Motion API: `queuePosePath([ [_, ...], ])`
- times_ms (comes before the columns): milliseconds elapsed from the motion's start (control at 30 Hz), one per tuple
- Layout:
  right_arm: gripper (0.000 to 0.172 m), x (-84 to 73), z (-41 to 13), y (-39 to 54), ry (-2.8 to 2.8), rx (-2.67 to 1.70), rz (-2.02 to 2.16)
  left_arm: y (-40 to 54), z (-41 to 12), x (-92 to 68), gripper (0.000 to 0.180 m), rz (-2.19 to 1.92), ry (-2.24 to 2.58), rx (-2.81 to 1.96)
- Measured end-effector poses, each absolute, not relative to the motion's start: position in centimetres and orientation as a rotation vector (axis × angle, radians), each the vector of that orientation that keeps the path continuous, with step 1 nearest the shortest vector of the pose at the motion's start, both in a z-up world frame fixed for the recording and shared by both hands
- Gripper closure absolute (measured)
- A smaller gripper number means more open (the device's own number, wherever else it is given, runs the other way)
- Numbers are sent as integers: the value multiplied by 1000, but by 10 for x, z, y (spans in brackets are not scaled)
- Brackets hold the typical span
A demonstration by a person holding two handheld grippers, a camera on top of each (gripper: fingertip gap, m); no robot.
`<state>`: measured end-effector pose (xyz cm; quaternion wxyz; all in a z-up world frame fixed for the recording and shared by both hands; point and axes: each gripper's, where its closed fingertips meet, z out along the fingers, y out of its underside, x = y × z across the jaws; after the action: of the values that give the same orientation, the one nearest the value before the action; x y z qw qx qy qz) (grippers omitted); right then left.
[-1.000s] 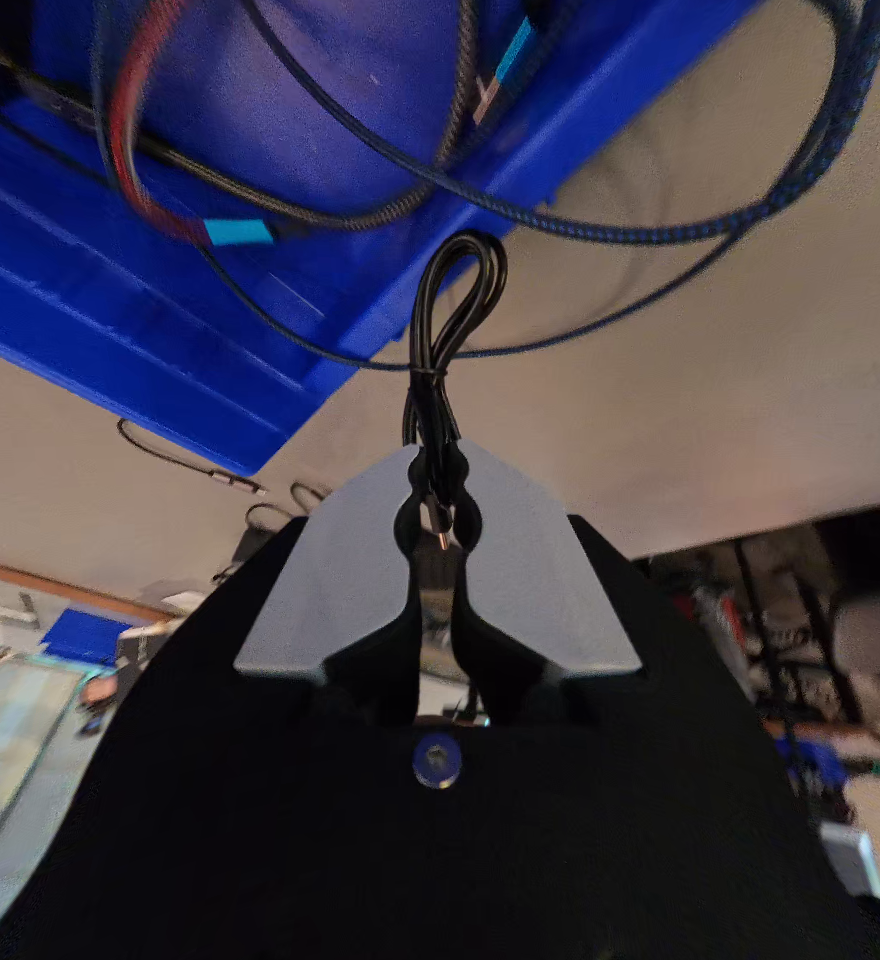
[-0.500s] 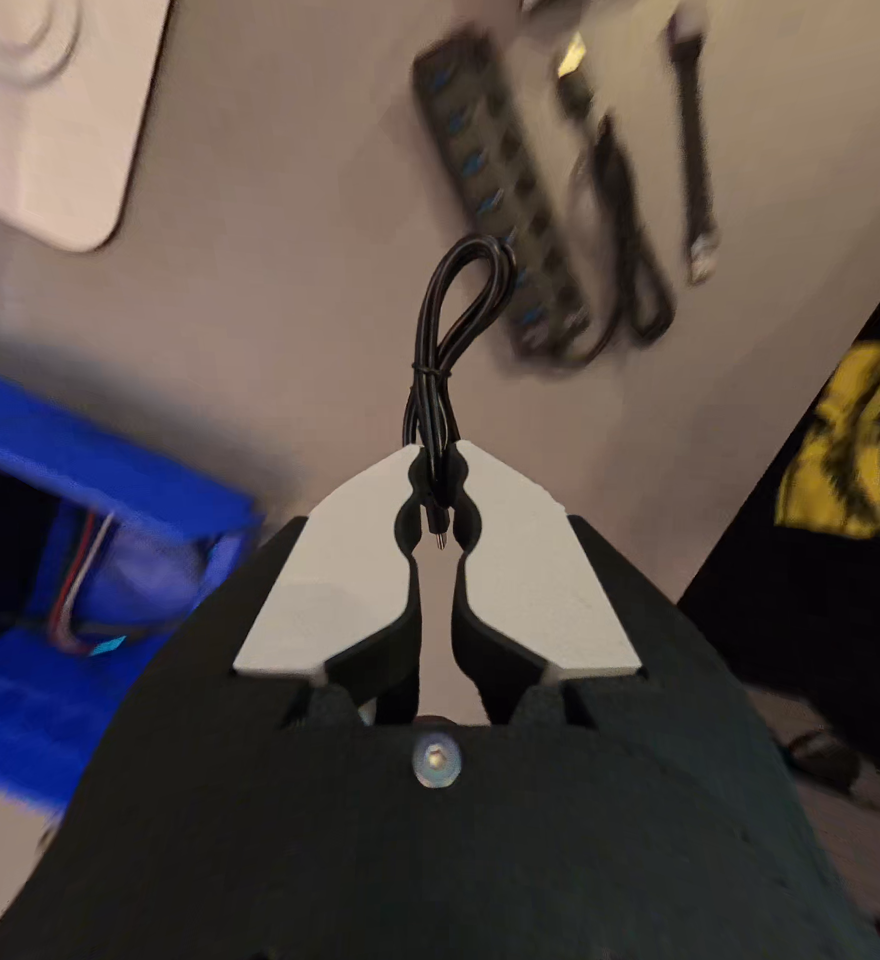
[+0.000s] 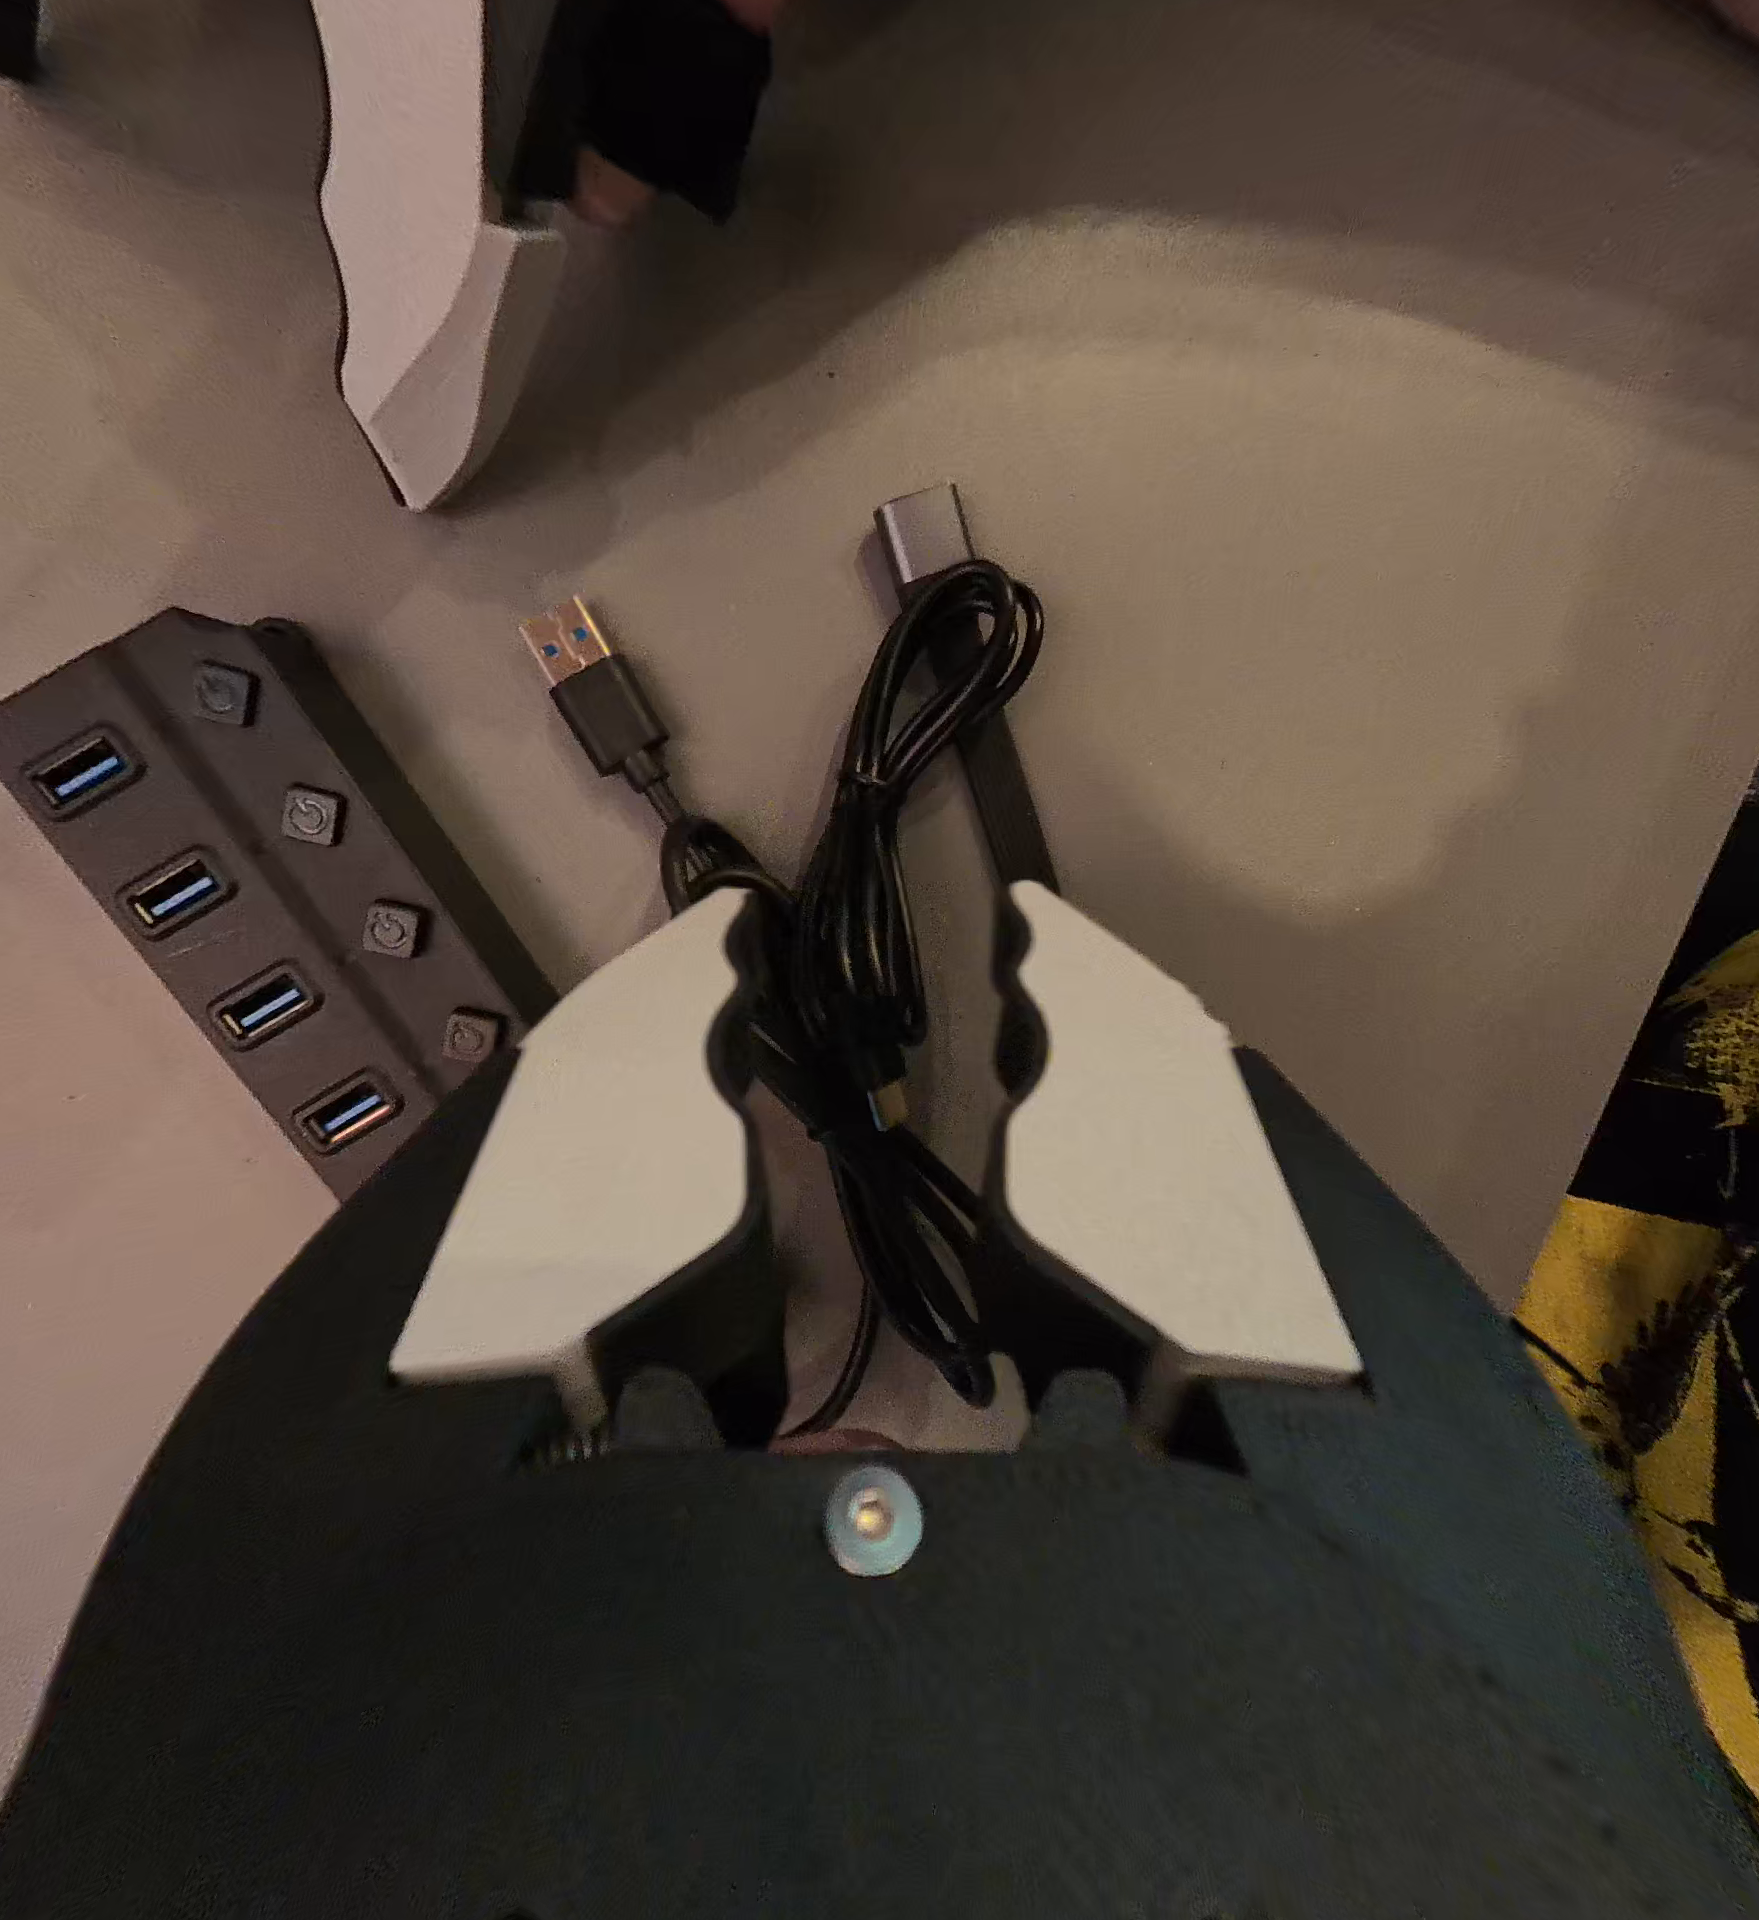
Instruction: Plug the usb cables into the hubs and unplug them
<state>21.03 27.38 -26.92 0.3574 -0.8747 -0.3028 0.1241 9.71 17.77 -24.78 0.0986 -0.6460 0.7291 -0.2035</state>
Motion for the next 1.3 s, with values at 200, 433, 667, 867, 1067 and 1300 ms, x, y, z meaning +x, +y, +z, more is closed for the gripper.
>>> queuePosePath([
  [200, 93, 210, -269, 274, -783, -2256, 319, 232, -214, 82, 113, -623, 1796, -1976],
  [433, 93, 210, -269, 274, -783, -2256, 319, 256, -267, 52, 100, -402, 1728, -2245],
  [667, 93, 211, -269, 275, -780, -2251, 304, 257, -269, 67, 127, -326, 1742, -2106],
  [867, 96, 205, -246, 279, -691, -2169, 376, 274, -251, 71, 127, -292, 1618, -1925],
  [1067, 97, 170, -201, 270, -518, -1984, 883, 275, -207, 87, 127, -292, 1516, -1684],
  [1300, 118, 158, -147, 257, -335, -1641, 1419, 248, -196, 115, 127, -300, 1584, -1500],
])
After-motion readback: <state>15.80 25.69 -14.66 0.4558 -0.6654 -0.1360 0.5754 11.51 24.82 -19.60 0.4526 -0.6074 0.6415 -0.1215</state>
